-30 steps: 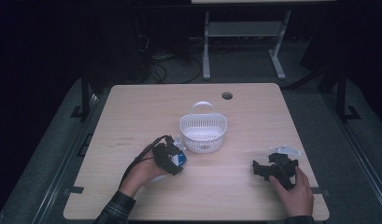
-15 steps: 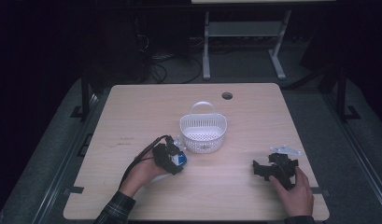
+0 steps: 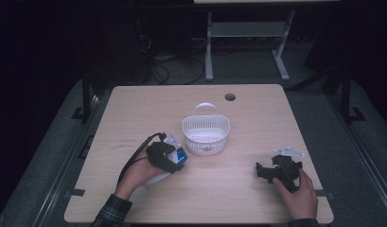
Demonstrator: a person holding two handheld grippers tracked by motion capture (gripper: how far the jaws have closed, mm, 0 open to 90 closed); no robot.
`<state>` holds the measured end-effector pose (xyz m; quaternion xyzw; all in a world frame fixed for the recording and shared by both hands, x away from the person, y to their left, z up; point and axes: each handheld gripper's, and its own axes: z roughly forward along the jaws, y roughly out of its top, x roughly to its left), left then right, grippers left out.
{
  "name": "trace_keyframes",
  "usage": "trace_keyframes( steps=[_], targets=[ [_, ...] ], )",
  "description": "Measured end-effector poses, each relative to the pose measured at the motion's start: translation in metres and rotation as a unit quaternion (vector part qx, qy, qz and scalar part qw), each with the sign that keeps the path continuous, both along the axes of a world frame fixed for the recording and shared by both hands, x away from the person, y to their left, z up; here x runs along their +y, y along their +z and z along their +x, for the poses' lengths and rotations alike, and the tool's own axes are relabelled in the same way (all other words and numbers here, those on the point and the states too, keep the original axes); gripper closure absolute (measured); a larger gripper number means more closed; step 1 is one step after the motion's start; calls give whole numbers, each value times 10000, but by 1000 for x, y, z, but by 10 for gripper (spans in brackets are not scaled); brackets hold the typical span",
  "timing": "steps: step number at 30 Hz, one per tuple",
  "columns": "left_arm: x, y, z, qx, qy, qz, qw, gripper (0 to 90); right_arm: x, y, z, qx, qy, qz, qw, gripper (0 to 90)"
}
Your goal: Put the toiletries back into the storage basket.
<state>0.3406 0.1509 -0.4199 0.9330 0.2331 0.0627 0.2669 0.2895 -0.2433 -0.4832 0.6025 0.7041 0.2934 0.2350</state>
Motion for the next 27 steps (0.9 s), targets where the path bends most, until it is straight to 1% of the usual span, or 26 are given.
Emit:
trace_keyframes(
  steps=[1, 3, 7, 8, 9, 10, 11, 12, 13, 14, 15, 16, 17, 18, 19, 20, 21, 22, 23, 24, 25, 26, 27],
  targets=[
    [3, 2, 0, -20, 49, -97, 9999, 346, 0, 0, 0, 0, 0, 0, 10000, 0],
    [5, 3, 0, -25, 48, -129, 9999, 346, 0, 0, 0, 0, -1, 1, 10000, 0],
    [12, 9, -1, -72, 68, -327, 9994, 346, 0, 0, 0, 1, 0, 0, 10000, 0],
    [15, 11, -2, -99, 77, -417, 9991, 346, 0, 0, 0, 0, 0, 1, 10000, 0],
    [15, 11, -2, -99, 77, -417, 9991, 347, 0, 0, 0, 0, 0, 1, 10000, 0],
    [17, 13, -2, -130, 84, -474, 9988, 347, 0, 0, 0, -2, 3, -2, 10000, 0],
    [21, 16, -3, -166, 103, -605, 9980, 347, 0, 0, 0, 0, 0, 0, 10000, 0],
    [21, 16, -3, -166, 103, -605, 9980, 347, 0, 0, 0, 0, 0, 0, 10000, 0],
    [24, 18, -3, -181, 91, -670, 9975, 348, 0, 0, 0, 0, 0, 0, 10000, 0],
    [28, 20, -4, -210, 72, -794, 9966, 347, 0, 0, 0, 0, 0, 0, 10000, 0],
    [28, 20, -4, -210, 72, -794, 9966, 348, 0, 0, 0, 0, 0, 0, 10000, 0],
    [30, 21, -5, -261, 90, -873, 9958, 348, 0, 0, 0, 1, 1, 1, 10000, 0],
    [35, 23, -6, -310, 96, -998, 9945, 348, 0, 0, 0, 0, 0, 0, 10000, 0],
    [37, 24, -6, -328, 93, -1059, 9938, 348, 0, 0, 0, 0, 0, 1, 10000, 0],
    [37, 24, -6, -328, 93, -1059, 9938, 348, 0, 0, 0, 0, 1, 0, 10000, 0],
    [39, 25, -7, -351, 111, -1124, 9930, 348, 0, 0, 0, 0, 1, 0, 10000, 0],
    [42, 27, -7, -391, 134, -1223, 9916, 348, 0, 0, 0, 0, 0, 0, 10000, 0],
    [44, 28, -8, -411, 148, -1275, 9909, 348, 0, 0, 0, -1, 1, 0, 10000, 0],
    [47, 29, -8, -438, 175, -1377, 9894, 349, 0, 0, 0, 0, 0, 1, 10000, 0],
    [49, 30, -8, -450, 187, -1416, 9887, 349, 0, 0, 0, 0, 0, 1, 10000, 0],
    [52, 31, -8, -450, 206, -1495, 9875, 349, 0, 0, 0, 0, 1, 0, 10000, 0],
    [54, 32, -8, -463, 206, -1521, 9871, 349, 0, 0, 0, 0, 0, 1, 10000, 0],
    [57, 33, -9, -464, 229, -1600, 9858, 349, 0, 0, 0, 1, -1, 1, 10000, 0]
  ],
)
